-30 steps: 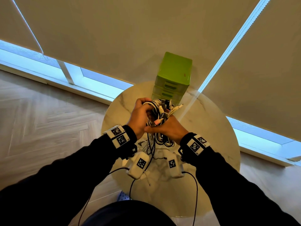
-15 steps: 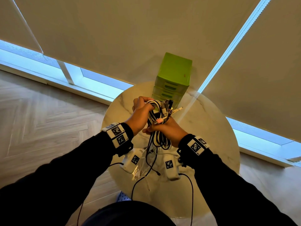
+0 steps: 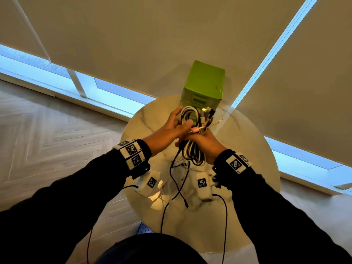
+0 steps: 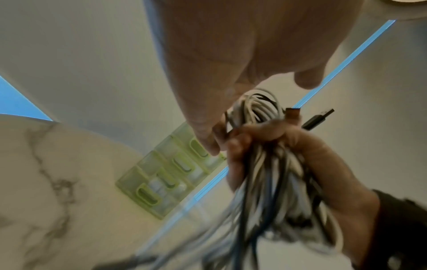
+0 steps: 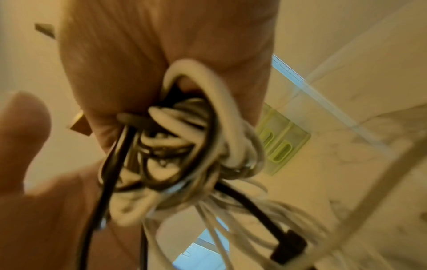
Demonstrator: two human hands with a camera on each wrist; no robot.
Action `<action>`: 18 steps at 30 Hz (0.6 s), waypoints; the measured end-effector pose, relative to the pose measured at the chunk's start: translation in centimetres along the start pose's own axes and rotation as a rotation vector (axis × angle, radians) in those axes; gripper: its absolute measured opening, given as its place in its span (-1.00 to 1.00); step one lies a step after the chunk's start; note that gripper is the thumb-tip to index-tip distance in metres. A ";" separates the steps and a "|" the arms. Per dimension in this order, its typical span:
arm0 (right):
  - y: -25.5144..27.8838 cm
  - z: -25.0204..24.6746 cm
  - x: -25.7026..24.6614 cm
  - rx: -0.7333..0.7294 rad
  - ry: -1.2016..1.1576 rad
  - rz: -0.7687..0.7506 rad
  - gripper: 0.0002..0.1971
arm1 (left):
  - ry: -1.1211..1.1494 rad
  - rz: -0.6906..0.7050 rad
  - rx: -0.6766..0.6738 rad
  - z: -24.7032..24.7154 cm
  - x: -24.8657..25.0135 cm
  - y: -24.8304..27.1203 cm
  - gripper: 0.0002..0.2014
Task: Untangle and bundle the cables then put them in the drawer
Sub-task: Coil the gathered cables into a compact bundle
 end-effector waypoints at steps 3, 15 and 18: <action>-0.3 -0.9 0.1 0.059 -0.203 0.074 -0.84 | -0.143 -0.023 -0.227 2.0 -2.0 1.6 -0.16; -0.6 -1.5 -1.1 0.122 -0.320 0.065 -0.97 | -0.753 0.182 -0.163 -1.6 -2.2 0.2 -0.66; -0.9 -3.6 -1.4 0.245 -0.230 0.011 -0.96 | -0.771 0.152 -0.117 -3.4 -2.1 0.4 -0.62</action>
Point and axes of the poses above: each hand's wrist, its own y-axis away from the middle knuckle, its own z-axis out of the palm, x = y × z, the point moved 10 cm from there along -y, towards the middle knuckle
